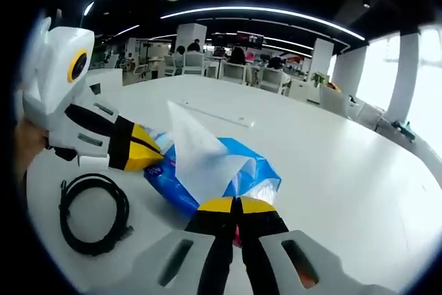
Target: Arrange the tabletop items into an orderly group along one side of the table until the central work area is clear of visible clutter.
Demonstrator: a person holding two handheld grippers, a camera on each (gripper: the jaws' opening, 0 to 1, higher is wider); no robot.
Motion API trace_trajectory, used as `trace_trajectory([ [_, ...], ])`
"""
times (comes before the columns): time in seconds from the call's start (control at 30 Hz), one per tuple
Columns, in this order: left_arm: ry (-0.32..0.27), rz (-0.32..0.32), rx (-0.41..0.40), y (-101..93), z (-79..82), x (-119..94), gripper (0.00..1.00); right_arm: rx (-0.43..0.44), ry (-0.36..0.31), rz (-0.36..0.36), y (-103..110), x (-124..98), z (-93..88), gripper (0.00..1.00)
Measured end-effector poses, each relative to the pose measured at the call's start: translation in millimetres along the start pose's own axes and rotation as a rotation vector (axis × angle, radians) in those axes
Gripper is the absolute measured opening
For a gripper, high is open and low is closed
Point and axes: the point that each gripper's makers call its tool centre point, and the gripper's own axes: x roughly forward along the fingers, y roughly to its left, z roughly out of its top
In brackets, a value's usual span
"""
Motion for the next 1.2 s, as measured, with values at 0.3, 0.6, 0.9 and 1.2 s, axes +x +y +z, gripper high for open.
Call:
trace_trajectory([
  [0.3,0.045,-0.001,0.083,-17.1,-16.9,5,0.00,-0.004,0.056,0.008,6,5,-25.9,0.00],
  [0.6,0.062,-0.015,0.095,-20.2,-19.5,6,0.00,0.023,0.082,0.020,7,6,-37.7,0.00],
  [0.9,0.059,-0.017,0.123,-20.4,-19.0,6,0.01,0.021,0.077,0.018,7,4,-37.6,0.00],
  [1.2,0.038,-0.026,0.190,-9.5,-19.2,-5,0.33,0.044,0.039,0.028,5,-8,-36.6,0.24],
])
